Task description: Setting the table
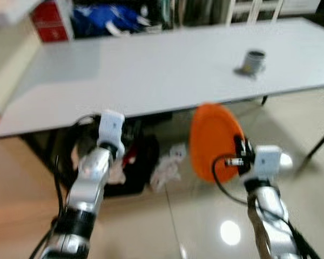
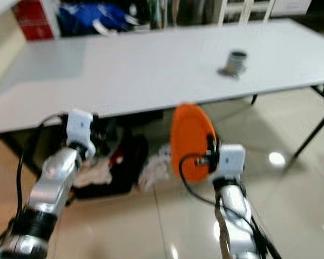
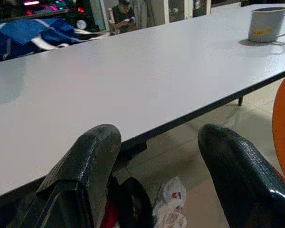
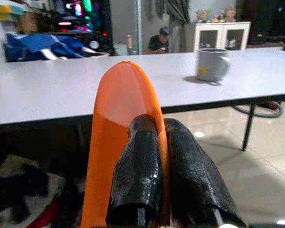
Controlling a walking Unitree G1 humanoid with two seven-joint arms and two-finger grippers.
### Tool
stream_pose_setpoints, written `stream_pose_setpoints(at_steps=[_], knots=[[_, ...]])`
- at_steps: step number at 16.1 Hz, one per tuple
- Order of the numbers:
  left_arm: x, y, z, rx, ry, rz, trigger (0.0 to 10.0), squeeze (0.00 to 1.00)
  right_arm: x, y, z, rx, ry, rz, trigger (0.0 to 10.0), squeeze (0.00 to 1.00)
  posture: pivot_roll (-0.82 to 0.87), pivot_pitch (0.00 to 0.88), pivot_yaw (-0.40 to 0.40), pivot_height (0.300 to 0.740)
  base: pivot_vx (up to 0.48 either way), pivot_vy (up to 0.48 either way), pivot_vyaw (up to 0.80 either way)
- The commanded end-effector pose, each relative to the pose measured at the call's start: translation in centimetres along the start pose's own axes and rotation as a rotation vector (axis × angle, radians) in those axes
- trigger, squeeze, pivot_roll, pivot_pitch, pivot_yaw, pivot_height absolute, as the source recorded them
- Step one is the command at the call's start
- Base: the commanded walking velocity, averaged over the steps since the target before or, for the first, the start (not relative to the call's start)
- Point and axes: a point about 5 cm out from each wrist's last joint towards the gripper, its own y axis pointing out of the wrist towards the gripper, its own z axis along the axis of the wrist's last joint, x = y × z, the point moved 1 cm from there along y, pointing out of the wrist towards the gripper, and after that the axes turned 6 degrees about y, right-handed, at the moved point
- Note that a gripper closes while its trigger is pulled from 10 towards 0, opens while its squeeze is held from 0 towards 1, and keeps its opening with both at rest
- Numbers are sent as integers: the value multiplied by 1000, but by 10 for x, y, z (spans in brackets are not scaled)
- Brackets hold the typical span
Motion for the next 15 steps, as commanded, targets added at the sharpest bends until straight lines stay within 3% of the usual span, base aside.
stream_pose_setpoints(at_steps=[1, 7, 10, 13, 15], knots=[[4, 3, 4, 8, 8, -8, 10000, 0, 7, 3, 9, 46, -13, -16, 0, 0, -3, 0, 58, 740, 277, -386, 0], [2, 3, 2, 11, 3, 5, 10000, 0, 6, 3, 8, 43, -16, -10, 0, 0, -4, 0, 57, 740, 279, -387, 0], [8, 5, 4, 16, 26, -18, 10000, 0, 6, 5, 10, 48, -18, 1, 0, 0, -4, 0, 57, 740, 0, 0, 0], [12, 5, 12, 49, 14, -40, 10000, 0, 1, 9, 22, 91, -8, 35, 0, 0, -8, 0, 59, 740, 425, 0, 0], [11, 6, 14, 61, 17, -29, 10000, 0, -9, 16, 51, 198, -14, 89, 0, 0, -6, 0, 61, 740, 456, 0, 0]])
